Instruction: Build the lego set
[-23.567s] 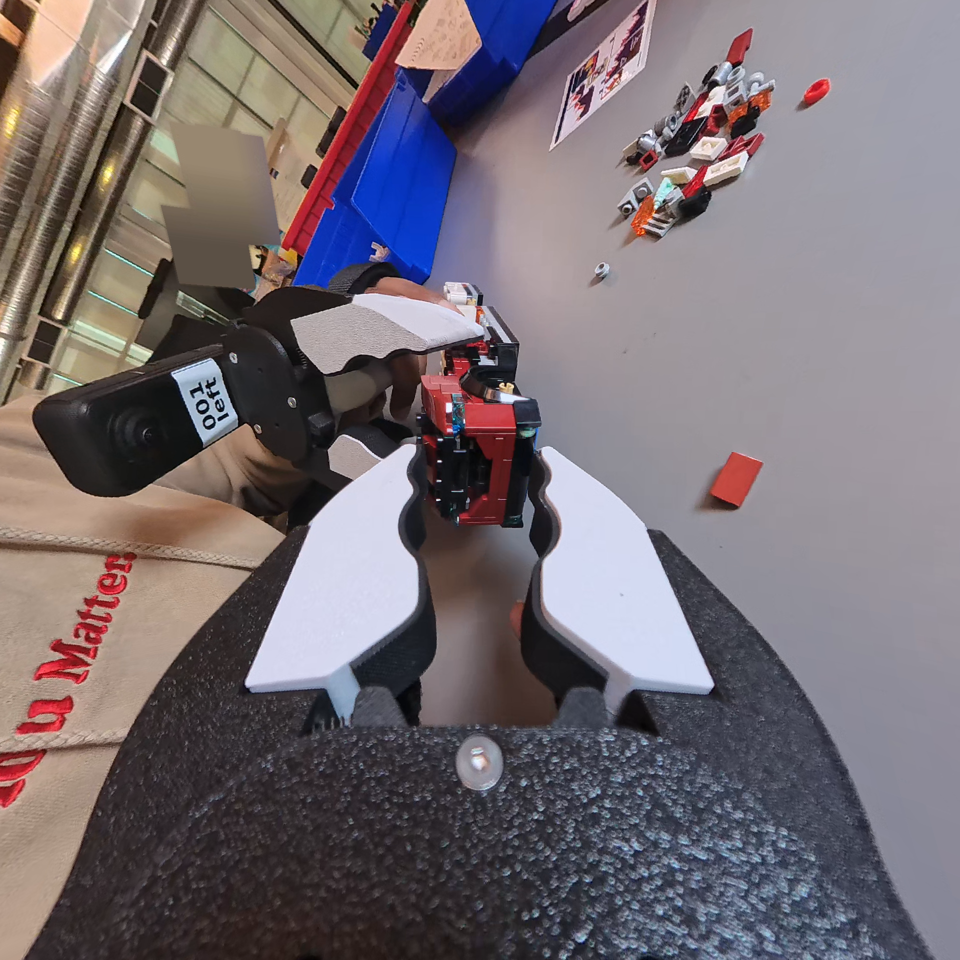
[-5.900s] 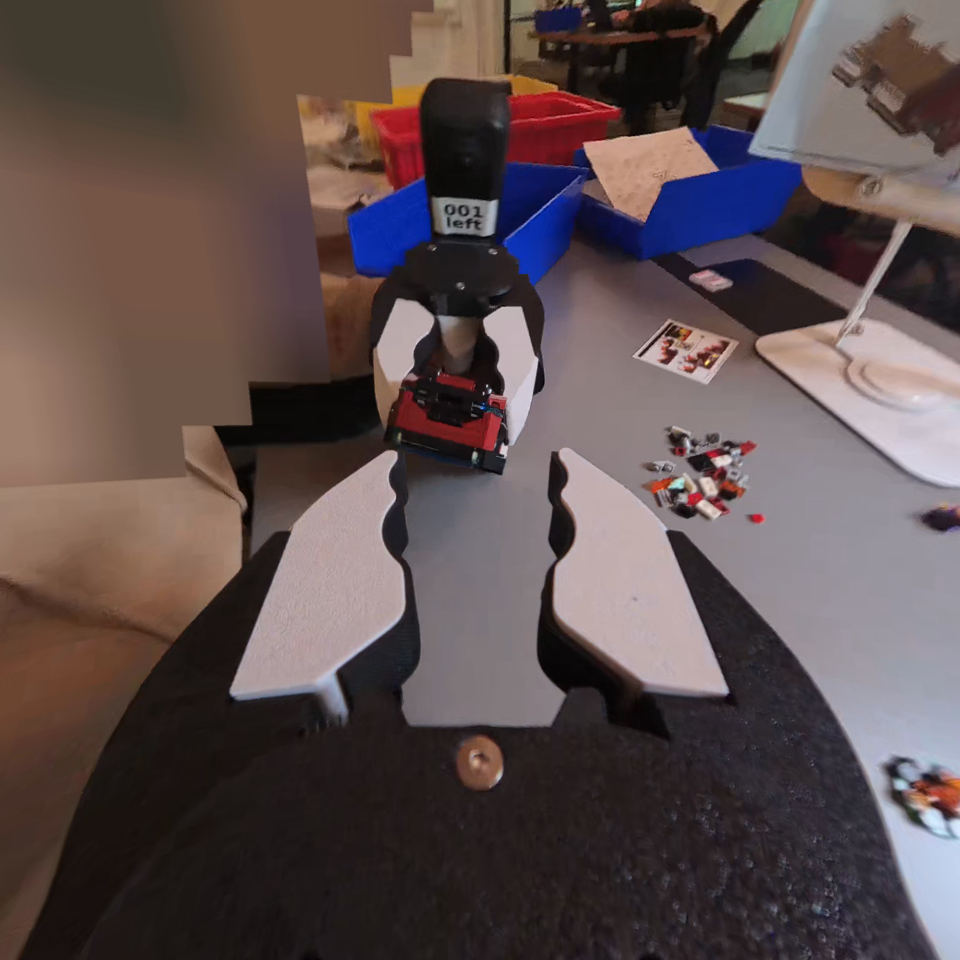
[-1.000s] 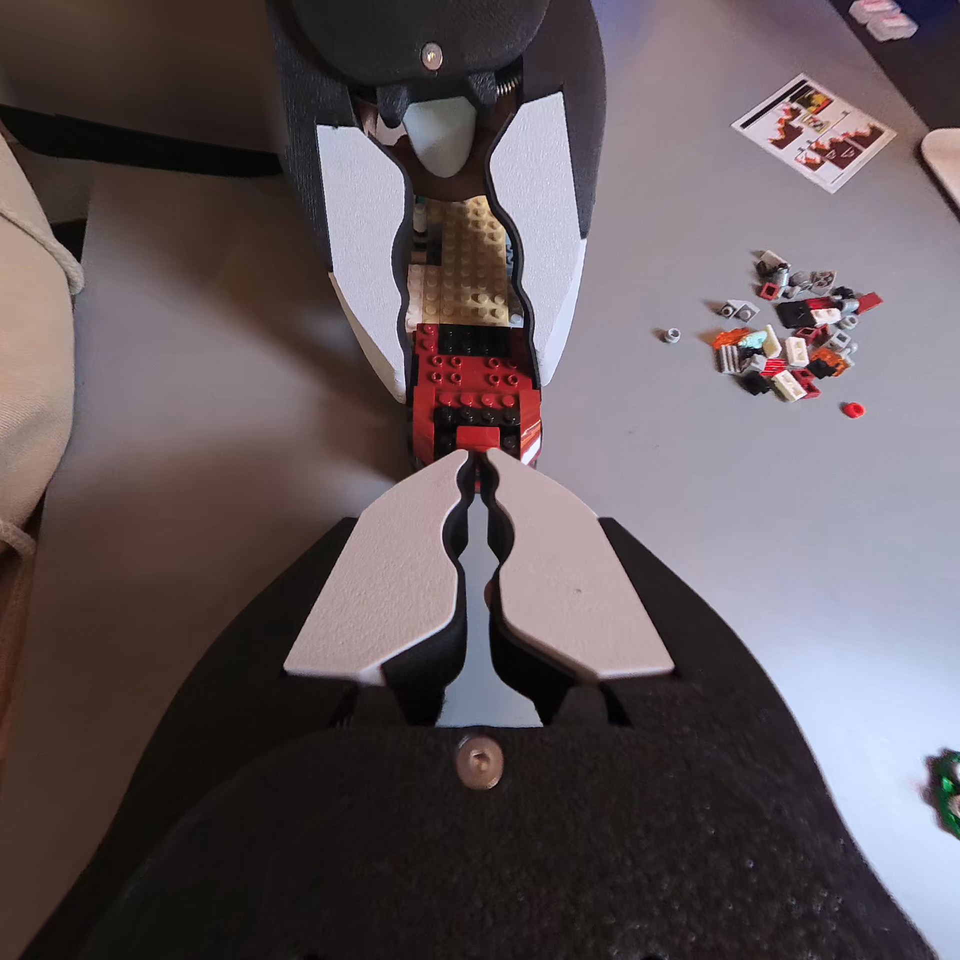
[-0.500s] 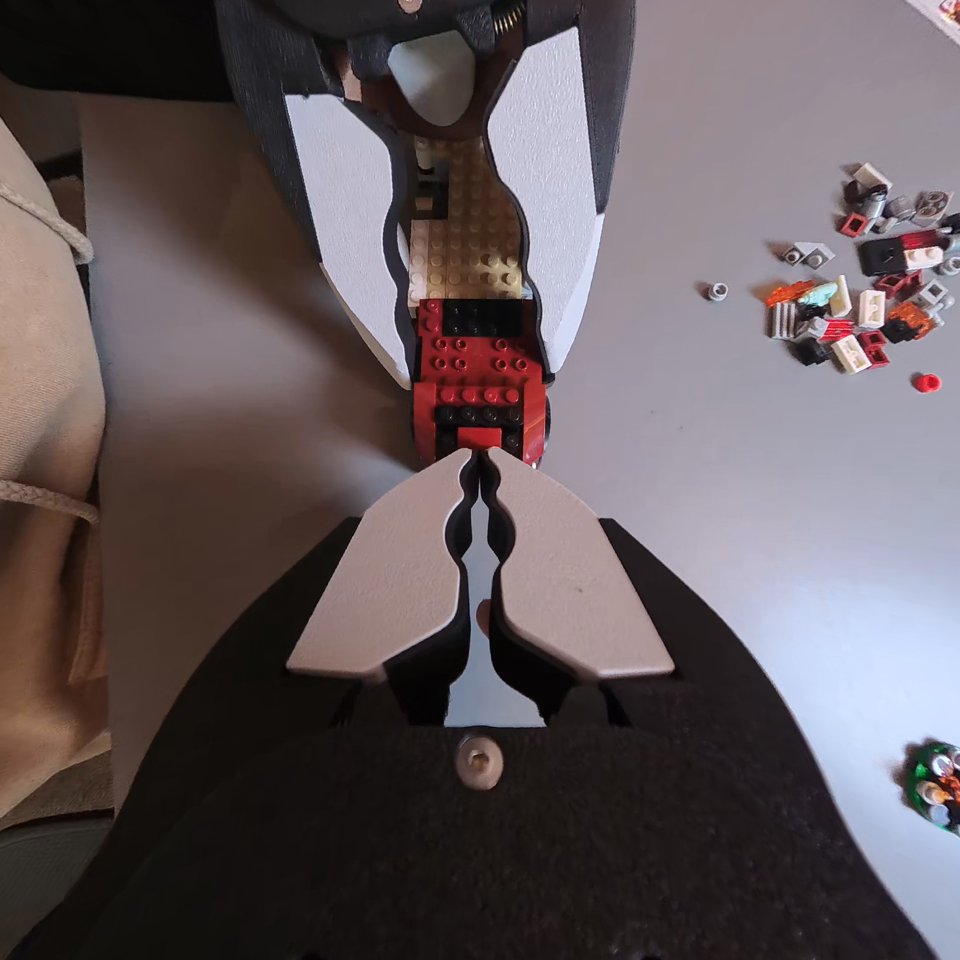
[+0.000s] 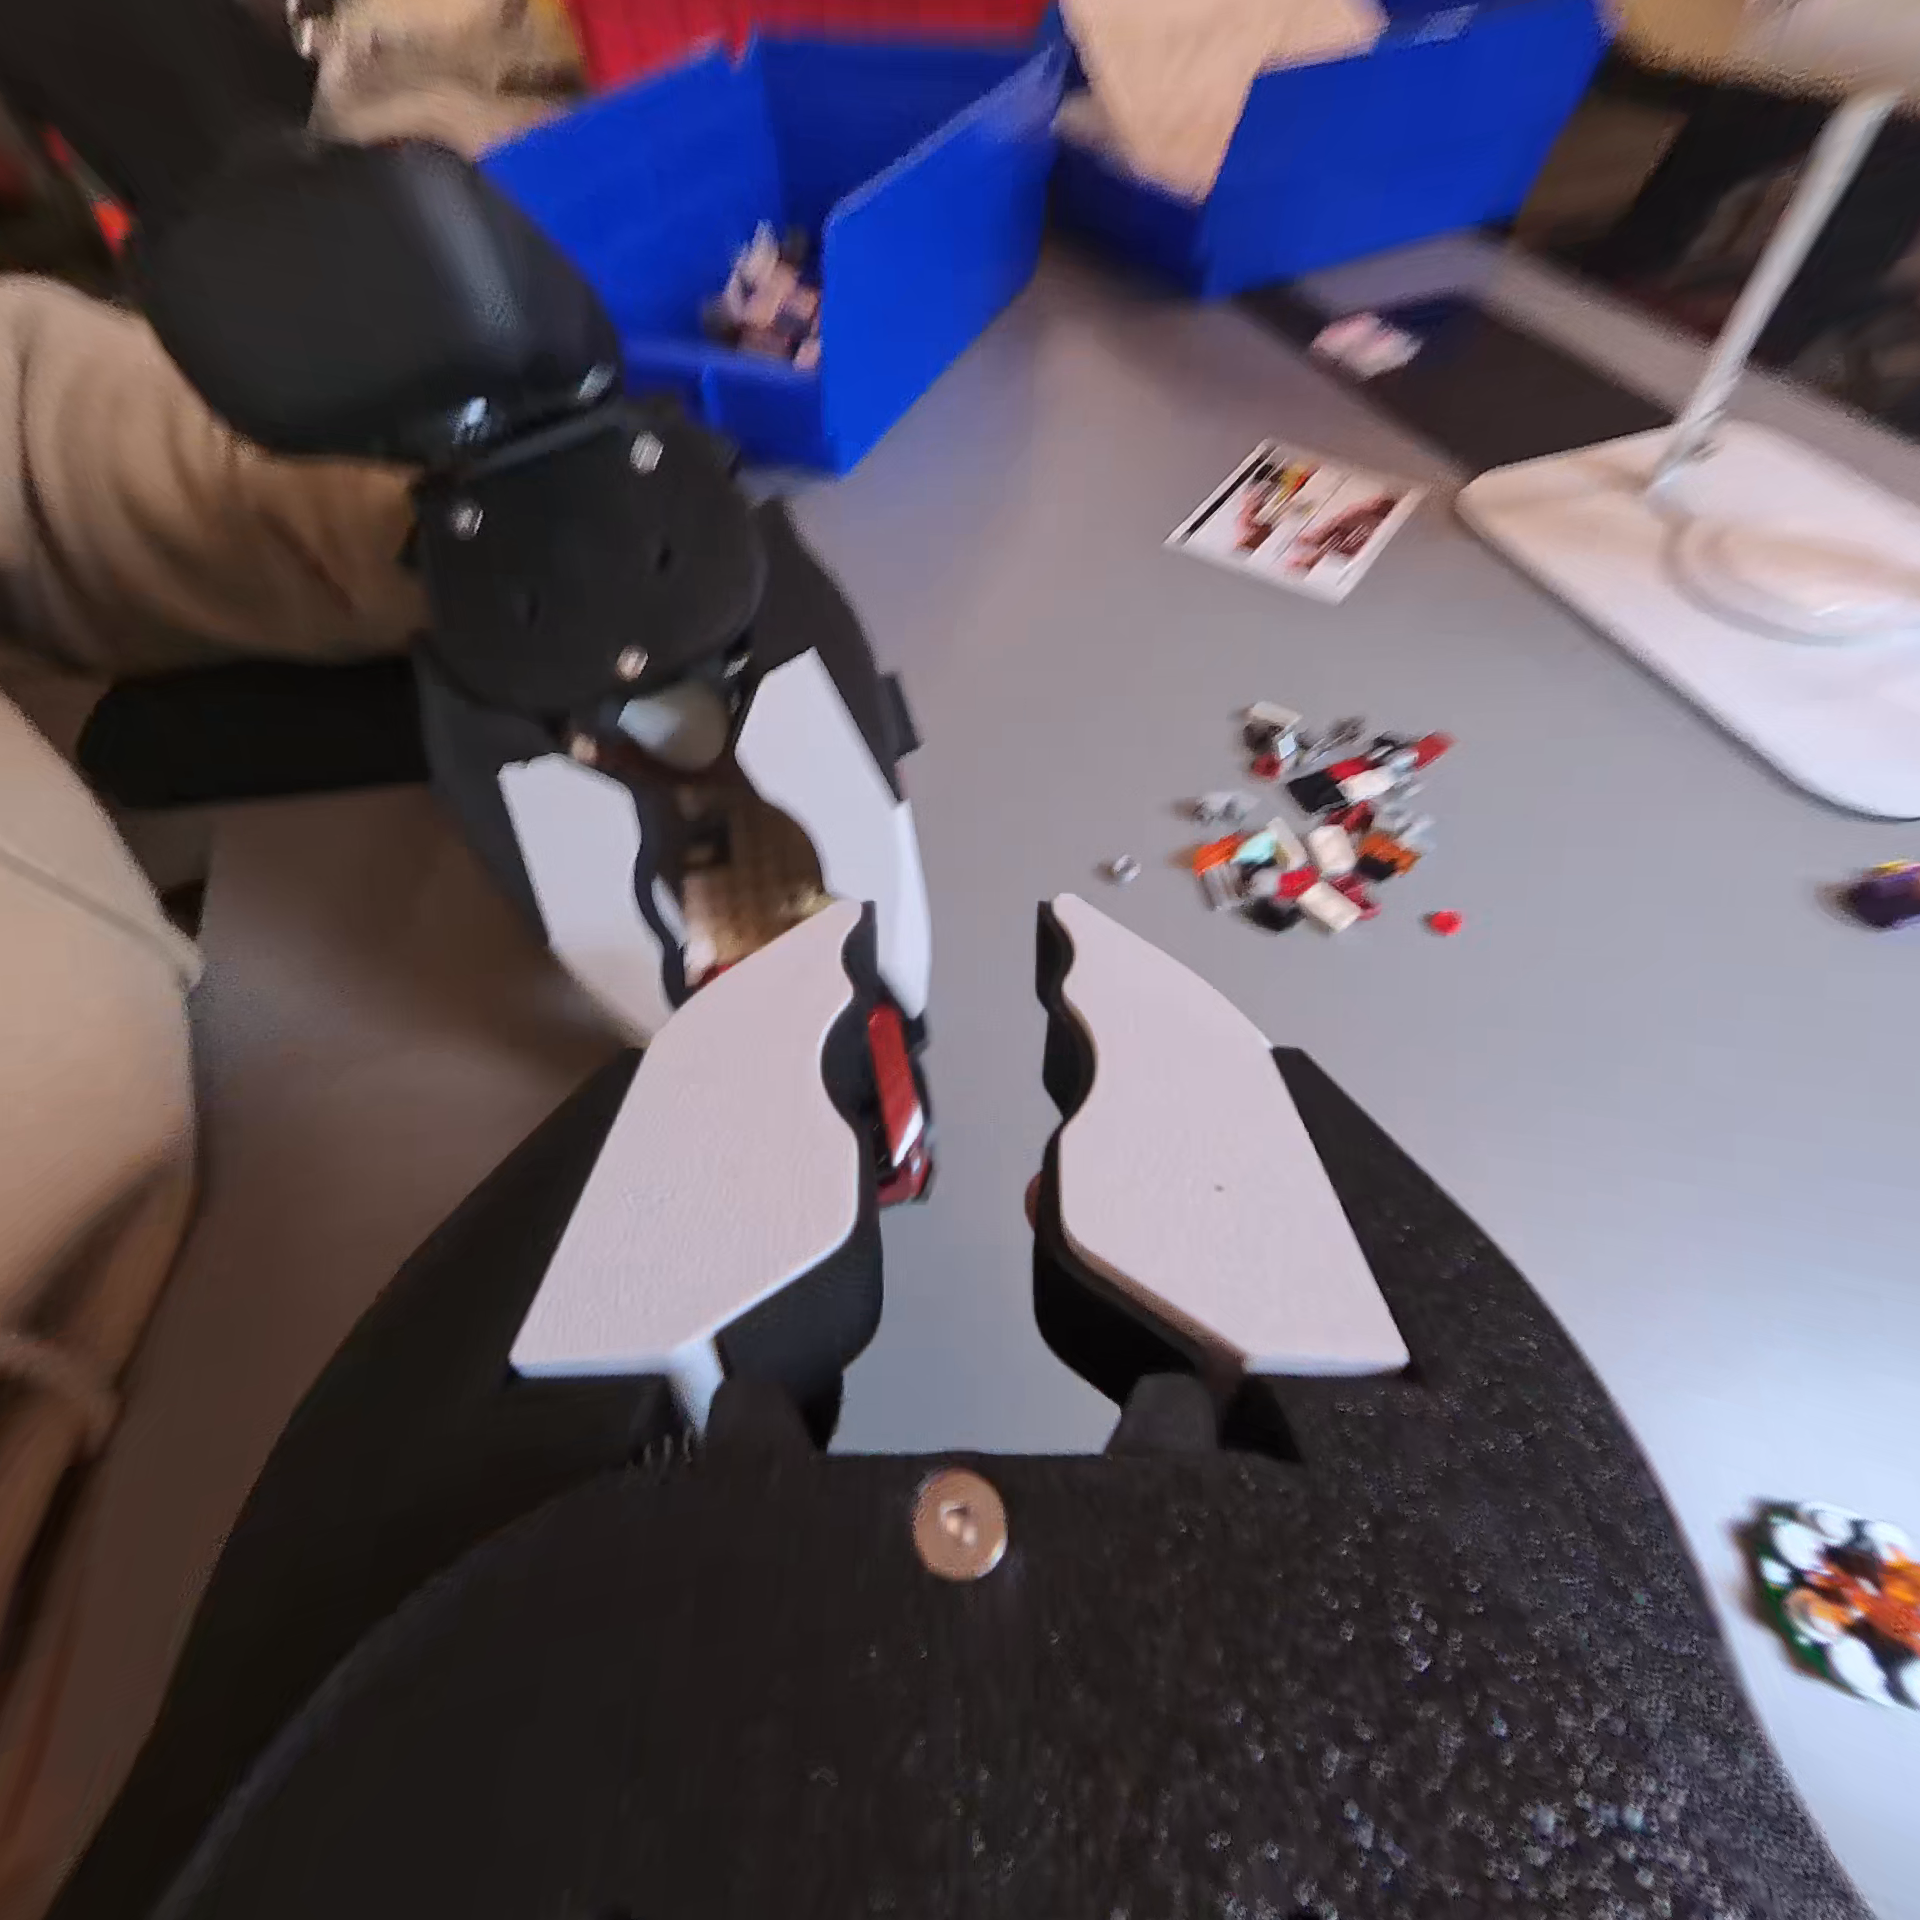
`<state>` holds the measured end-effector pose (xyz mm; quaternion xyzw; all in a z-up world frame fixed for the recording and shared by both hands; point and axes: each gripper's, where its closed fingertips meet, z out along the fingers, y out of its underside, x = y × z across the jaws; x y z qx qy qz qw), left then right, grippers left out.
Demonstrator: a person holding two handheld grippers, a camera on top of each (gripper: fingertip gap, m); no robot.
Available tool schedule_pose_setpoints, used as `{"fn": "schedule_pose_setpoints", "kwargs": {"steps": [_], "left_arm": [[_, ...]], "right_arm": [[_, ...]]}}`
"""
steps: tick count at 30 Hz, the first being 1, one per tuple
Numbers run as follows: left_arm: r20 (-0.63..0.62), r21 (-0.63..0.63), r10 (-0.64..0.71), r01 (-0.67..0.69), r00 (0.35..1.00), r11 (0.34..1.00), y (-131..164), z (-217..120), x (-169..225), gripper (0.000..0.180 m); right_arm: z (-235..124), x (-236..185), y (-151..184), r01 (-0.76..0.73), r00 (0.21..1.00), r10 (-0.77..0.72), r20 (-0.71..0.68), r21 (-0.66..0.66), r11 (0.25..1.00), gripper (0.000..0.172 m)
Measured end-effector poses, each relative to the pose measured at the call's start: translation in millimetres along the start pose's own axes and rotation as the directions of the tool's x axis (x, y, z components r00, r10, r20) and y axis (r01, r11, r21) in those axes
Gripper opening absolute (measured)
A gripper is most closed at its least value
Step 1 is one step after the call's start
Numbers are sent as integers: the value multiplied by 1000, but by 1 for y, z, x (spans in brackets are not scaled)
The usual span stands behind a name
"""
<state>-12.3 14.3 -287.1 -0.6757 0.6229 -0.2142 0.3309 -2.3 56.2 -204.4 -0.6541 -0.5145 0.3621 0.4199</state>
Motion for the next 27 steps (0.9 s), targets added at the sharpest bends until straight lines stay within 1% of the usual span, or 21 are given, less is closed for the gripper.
{"fn": "schedule_pose_setpoints", "kwargs": {"steps": [2,6,9,12,14,17,19,21,23,27], "left_arm": [[15,1,-8,8,1000,1000,-1,1,-2,56],[48,30,-18,17,999,999,-5,-1,-7,55],[41,189,-89,79,995,979,-28,-19,-13,56],[133,365,-170,111,977,924,-45,-48,-41,54],[203,460,-242,126,949,879,-47,-68,-62,45],[302,569,-359,135,883,811,-39,-96,-94,28],[378,614,-428,123,821,779,-27,-113,-114,13],[449,630,-470,104,760,770,-14,-126,-130,1],[490,641,-503,97,712,761,-2,-135,-141,0],[492,654,-542,121,681,747,11,-141,-152,0]], "right_arm": [[-3,15,-13,-21,998,27,-57,100,995,33],[-1,43,-23,-18,988,45,-151,173,985,38],[2,55,-34,-11,984,47,-169,209,978,39],[5,69,-42,10,977,40,-209,233,972,43],[7,79,-47,19,972,37,-231,237,971,45],[5,91,-56,50,960,30,-278,276,960,40],[4,96,-59,61,954,33,-299,300,952,37],[2,97,-59,86,944,21,-329,309,947,37],[0,100,-55,116,930,4,-366,305,945,34],[1,108,-49,147,913,-12,-408,300,943,28]]}}
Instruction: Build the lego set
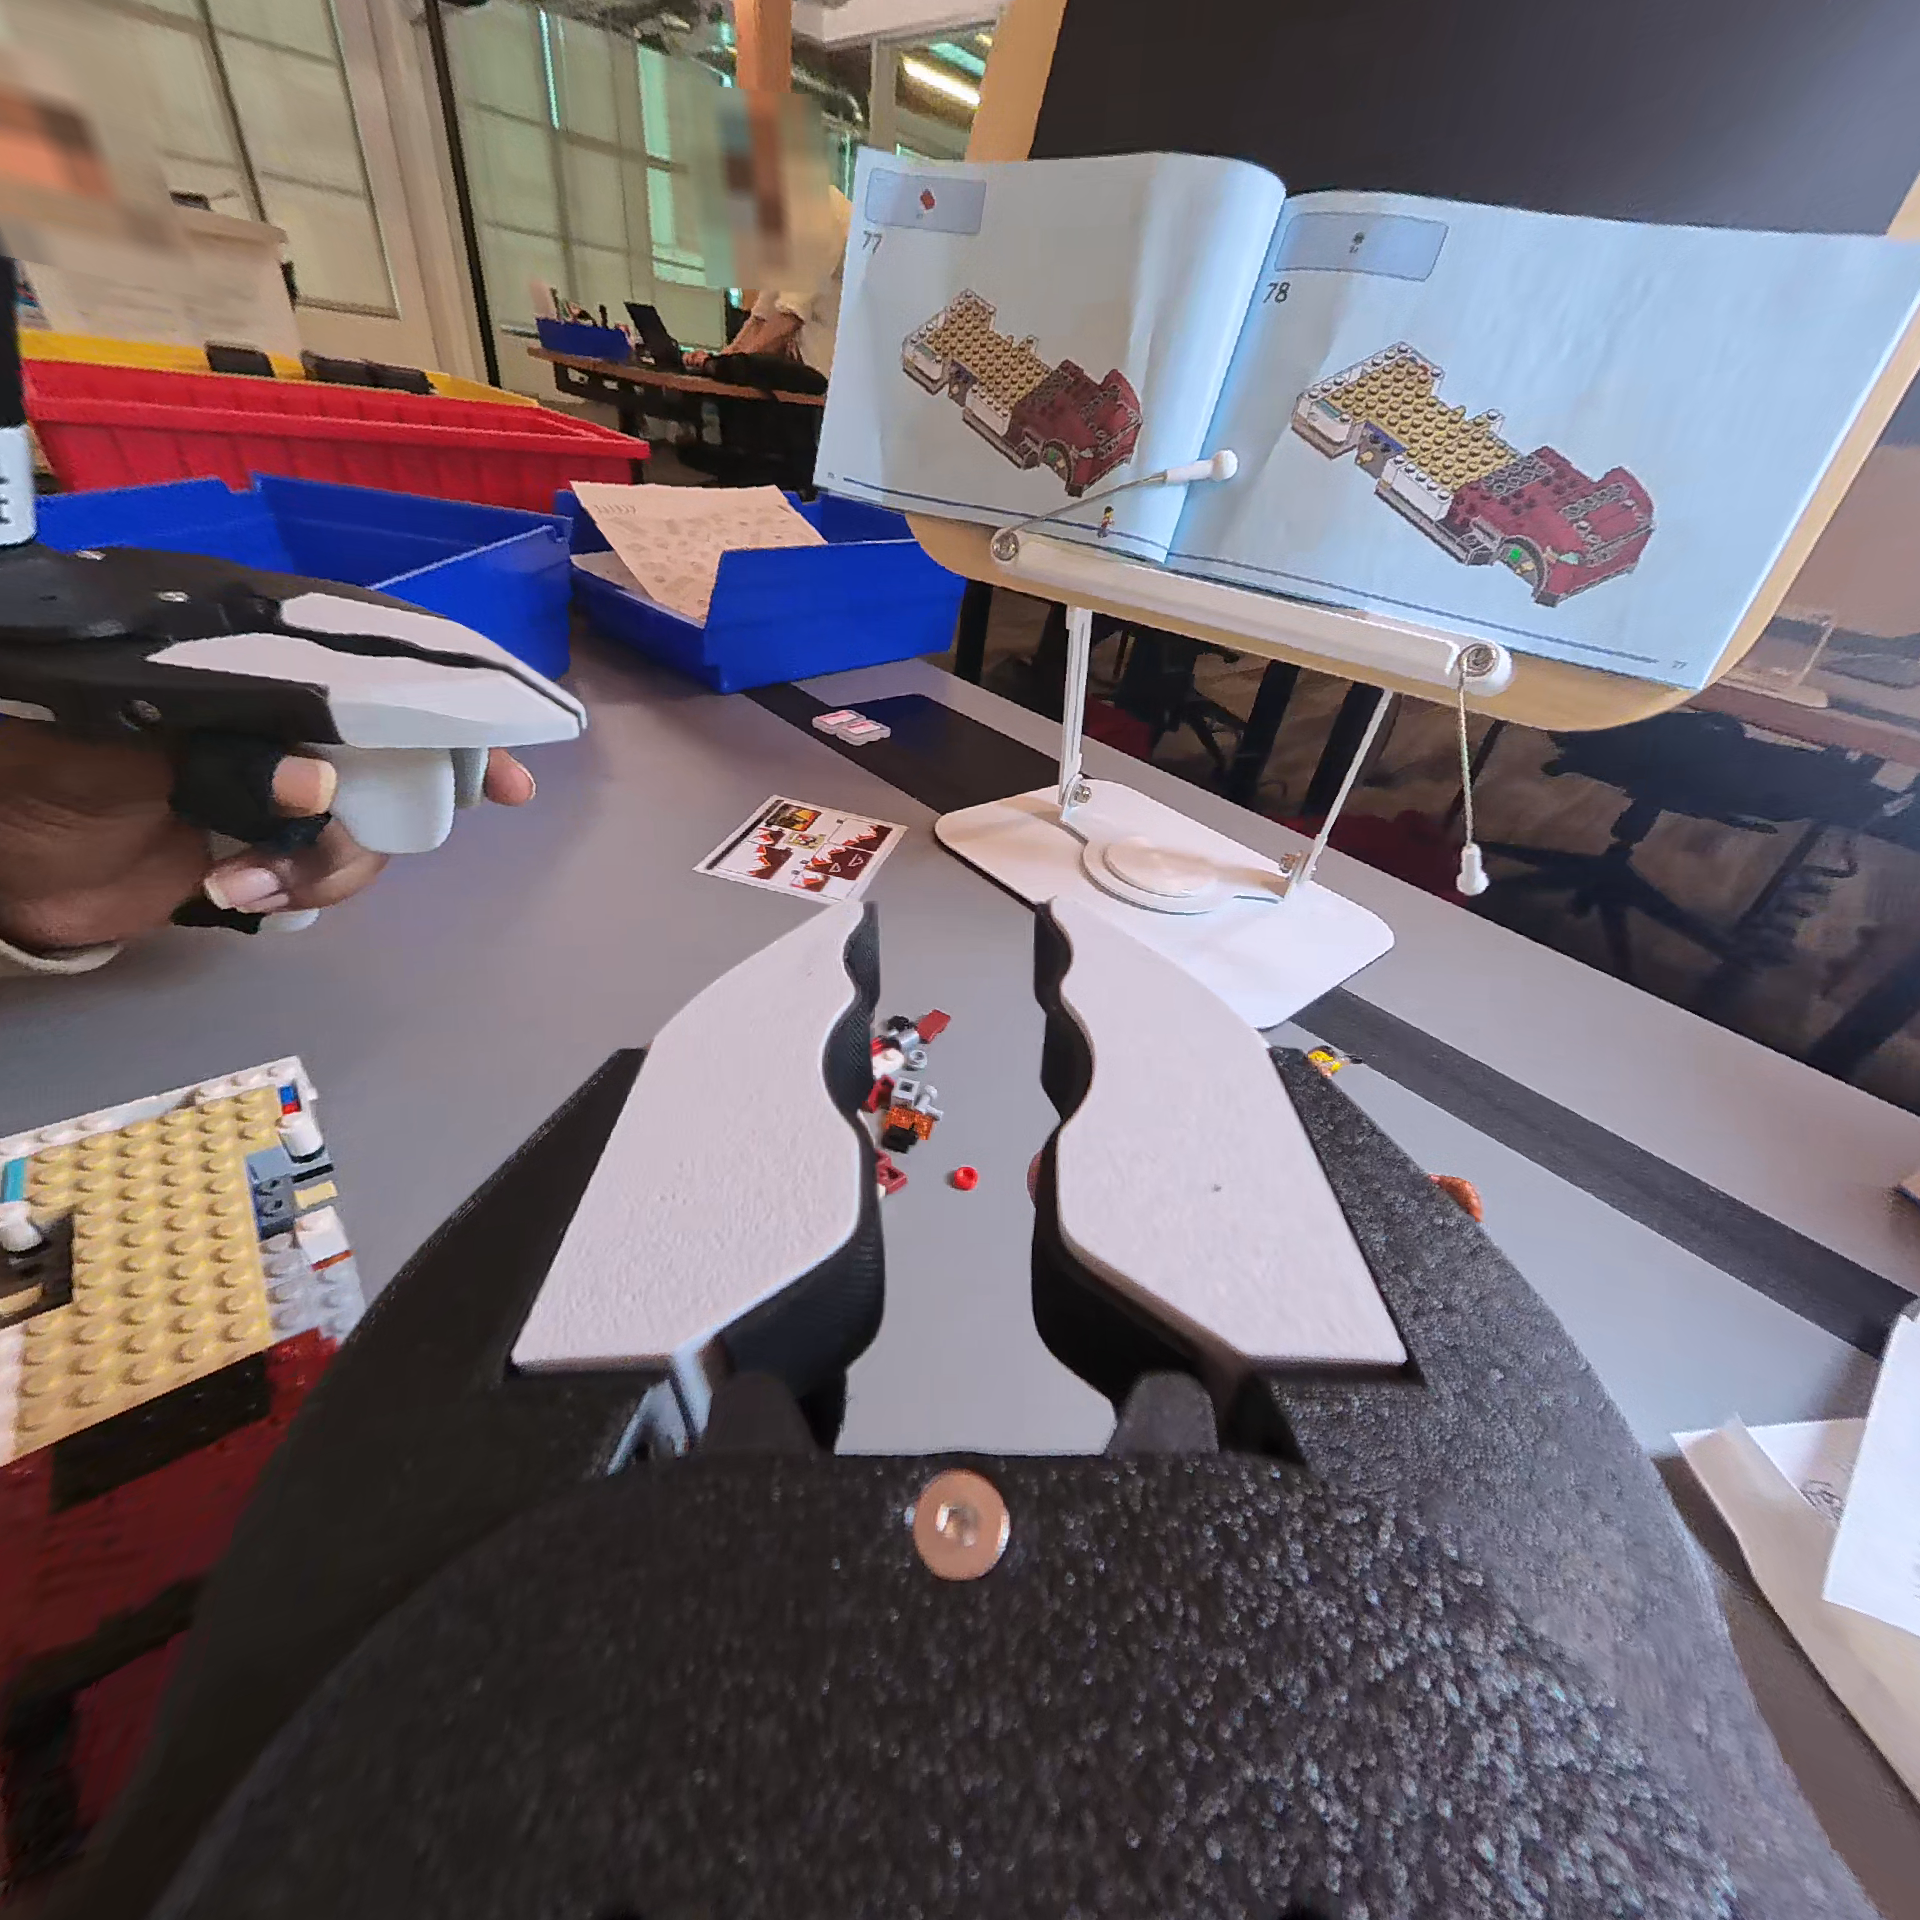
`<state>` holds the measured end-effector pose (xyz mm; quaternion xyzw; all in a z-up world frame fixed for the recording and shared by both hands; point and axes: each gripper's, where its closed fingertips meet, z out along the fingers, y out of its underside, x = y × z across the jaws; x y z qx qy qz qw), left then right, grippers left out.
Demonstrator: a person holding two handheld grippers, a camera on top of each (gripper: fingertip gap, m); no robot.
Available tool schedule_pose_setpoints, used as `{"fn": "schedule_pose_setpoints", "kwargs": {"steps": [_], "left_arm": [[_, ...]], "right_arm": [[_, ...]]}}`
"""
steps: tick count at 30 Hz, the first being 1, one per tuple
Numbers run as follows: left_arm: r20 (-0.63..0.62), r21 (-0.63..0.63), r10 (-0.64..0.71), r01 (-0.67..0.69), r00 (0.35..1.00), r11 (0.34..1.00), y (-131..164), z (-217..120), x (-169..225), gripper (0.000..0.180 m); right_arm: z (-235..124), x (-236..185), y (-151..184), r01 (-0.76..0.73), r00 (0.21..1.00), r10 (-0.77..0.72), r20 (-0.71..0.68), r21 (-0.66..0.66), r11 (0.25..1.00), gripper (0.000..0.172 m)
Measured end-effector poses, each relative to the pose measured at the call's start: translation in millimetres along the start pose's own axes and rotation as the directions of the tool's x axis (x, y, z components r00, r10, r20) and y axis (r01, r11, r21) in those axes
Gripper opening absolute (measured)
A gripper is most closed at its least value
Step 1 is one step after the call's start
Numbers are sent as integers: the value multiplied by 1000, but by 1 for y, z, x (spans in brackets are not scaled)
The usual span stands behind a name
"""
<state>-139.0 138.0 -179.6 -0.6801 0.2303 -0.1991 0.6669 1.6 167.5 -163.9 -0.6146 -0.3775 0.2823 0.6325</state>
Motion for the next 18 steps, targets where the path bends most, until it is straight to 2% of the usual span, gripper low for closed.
{"fn": "schedule_pose_setpoints", "kwargs": {"steps": [4,7,12,18], "left_arm": [[6,-10,29,-29,1000,1000,4,1,-2,0],[-9,-6,44,-45,999,999,2,1,3,0],[11,19,46,-46,999,999,0,0,4,0],[19,-9,-11,11,1000,1000,10,1,-1,0]], "right_arm": [[7,11,4,-30,999,30,-23,0,1000,20],[15,26,-7,-21,999,23,-45,35,999,0],[55,61,-56,75,991,-56,-124,150,986,0],[134,93,-123,152,977,-105,-185,262,953,0]]}}
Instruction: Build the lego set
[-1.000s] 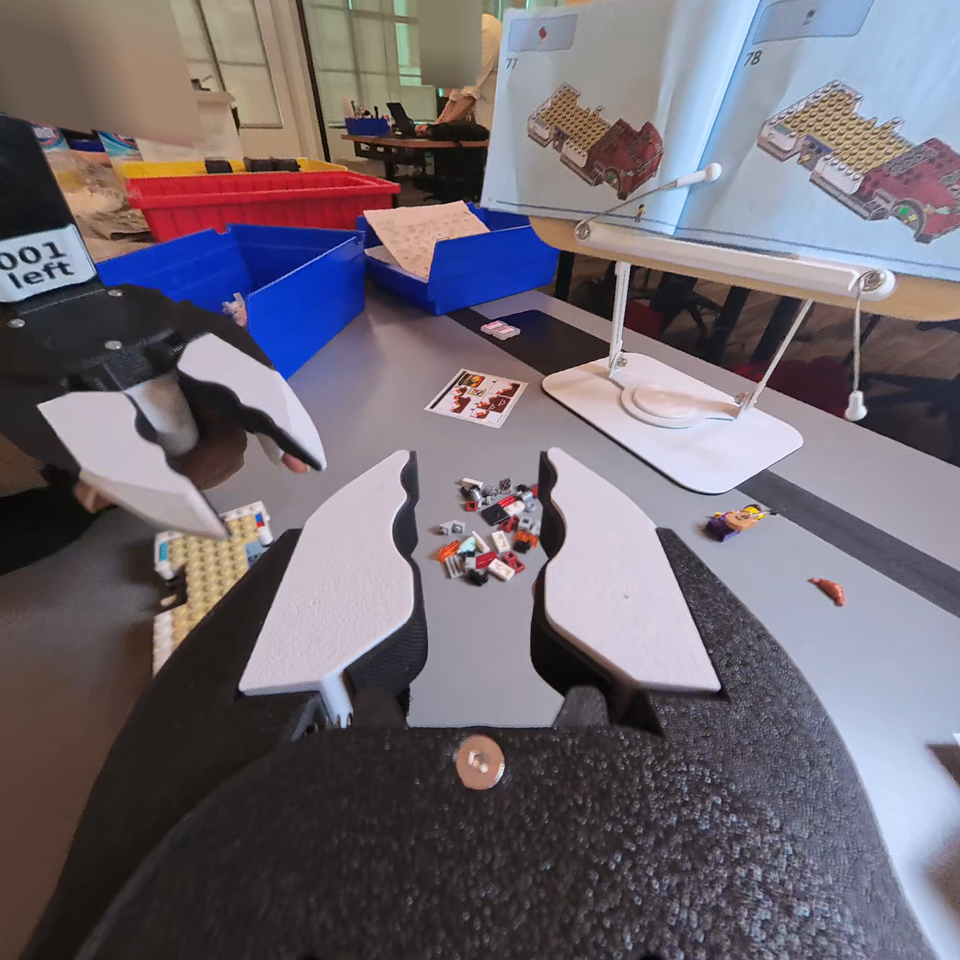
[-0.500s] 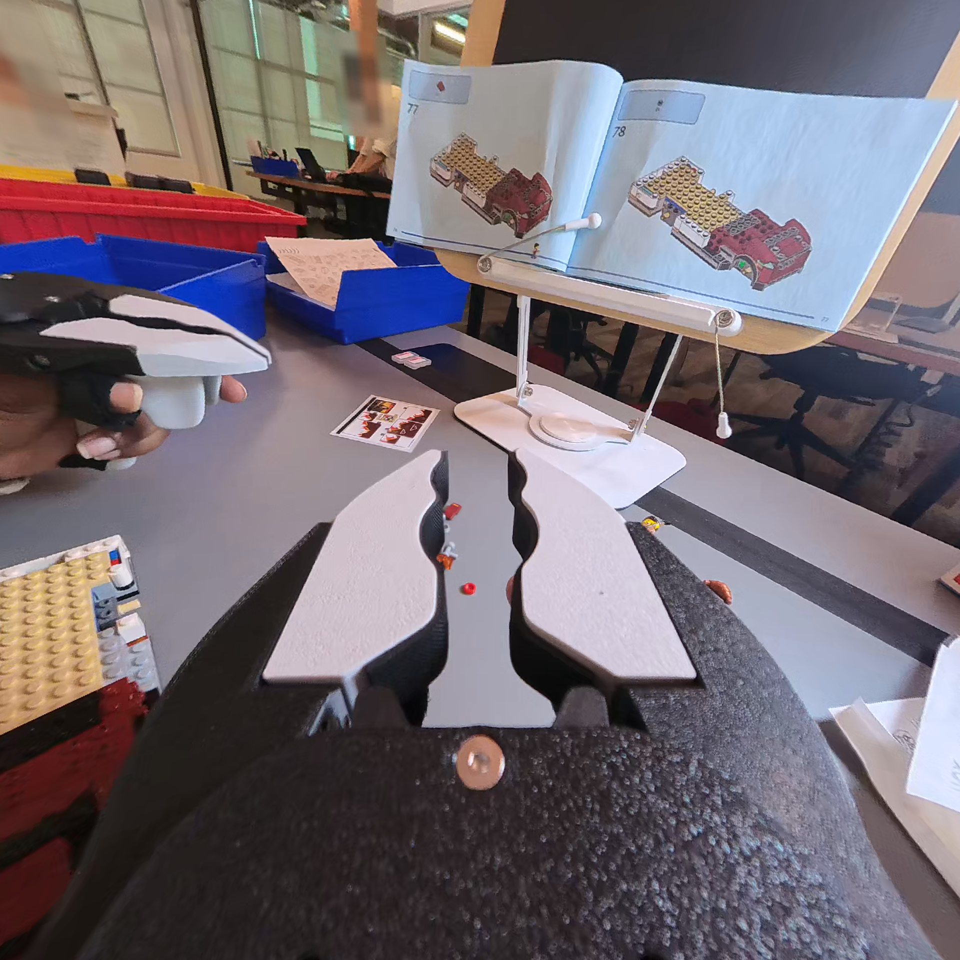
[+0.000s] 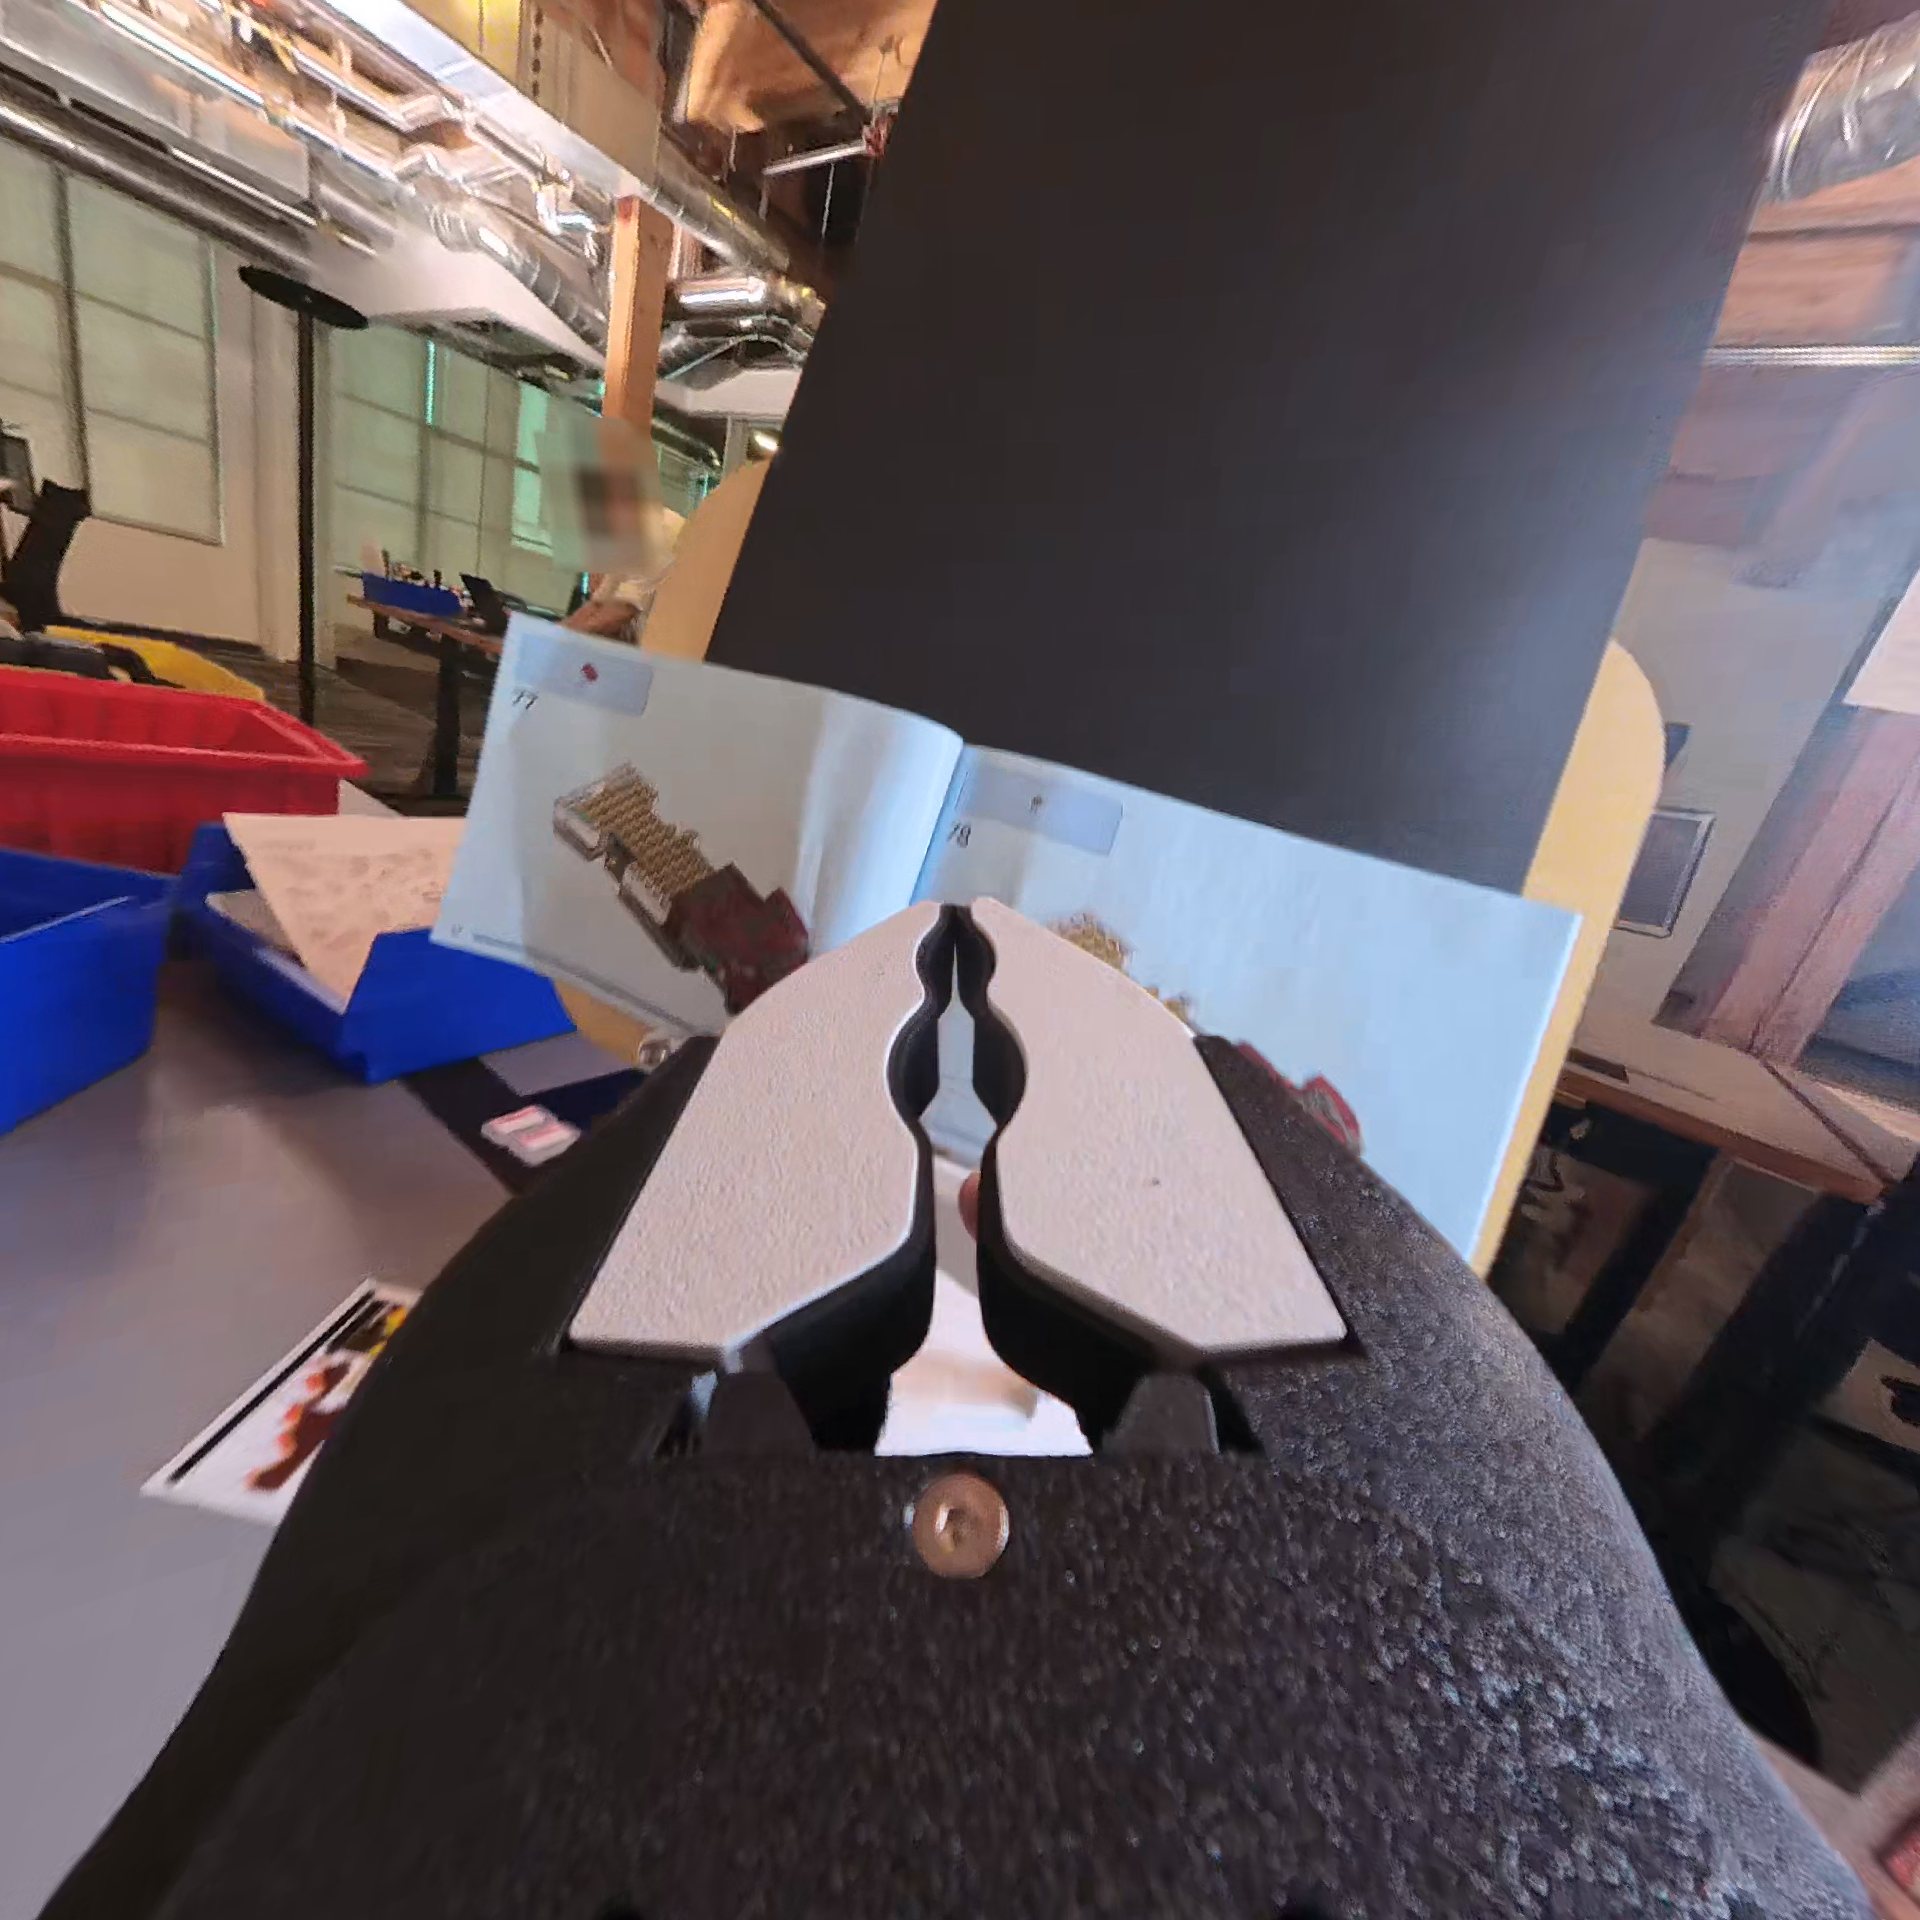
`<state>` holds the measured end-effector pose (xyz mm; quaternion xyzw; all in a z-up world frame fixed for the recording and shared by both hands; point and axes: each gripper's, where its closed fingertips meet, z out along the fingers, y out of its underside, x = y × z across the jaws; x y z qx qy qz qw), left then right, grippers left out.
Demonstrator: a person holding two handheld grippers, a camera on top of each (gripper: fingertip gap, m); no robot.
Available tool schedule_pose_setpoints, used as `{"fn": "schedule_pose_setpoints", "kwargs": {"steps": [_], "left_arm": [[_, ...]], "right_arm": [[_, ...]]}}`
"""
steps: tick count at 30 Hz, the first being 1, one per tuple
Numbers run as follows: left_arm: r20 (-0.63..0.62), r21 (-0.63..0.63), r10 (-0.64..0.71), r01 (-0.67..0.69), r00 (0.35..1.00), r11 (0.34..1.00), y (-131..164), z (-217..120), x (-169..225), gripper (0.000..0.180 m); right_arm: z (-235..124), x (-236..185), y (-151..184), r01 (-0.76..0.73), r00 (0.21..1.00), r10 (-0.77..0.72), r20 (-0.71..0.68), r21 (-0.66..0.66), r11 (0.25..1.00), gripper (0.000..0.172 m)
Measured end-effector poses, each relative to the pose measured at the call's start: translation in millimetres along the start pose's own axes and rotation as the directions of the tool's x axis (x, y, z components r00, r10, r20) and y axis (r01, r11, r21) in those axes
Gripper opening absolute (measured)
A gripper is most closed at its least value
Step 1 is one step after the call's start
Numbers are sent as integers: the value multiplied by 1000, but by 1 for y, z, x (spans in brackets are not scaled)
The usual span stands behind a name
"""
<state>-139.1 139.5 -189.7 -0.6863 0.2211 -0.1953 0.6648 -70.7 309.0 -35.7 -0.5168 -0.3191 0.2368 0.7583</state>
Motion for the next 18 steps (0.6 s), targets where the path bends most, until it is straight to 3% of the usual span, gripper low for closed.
{"fn": "schedule_pose_setpoints", "kwargs": {"steps": [3,7,12,18], "left_arm": [[2,1,-7,7,1000,1000,0,-1,1,0],[-7,-17,27,-27,1000,999,3,1,7,0],[-48,-29,43,-44,998,999,6,3,15,0],[-80,-19,33,-35,996,999,3,2,20,0]], "right_arm": [[43,5,-3,12,1000,-12,-28,-22,1000,0],[76,12,19,-6,998,-2,-60,-128,992,0],[80,21,25,-20,997,11,-74,-136,991,2],[61,43,38,9,995,-25,-94,-172,985,3]]}}
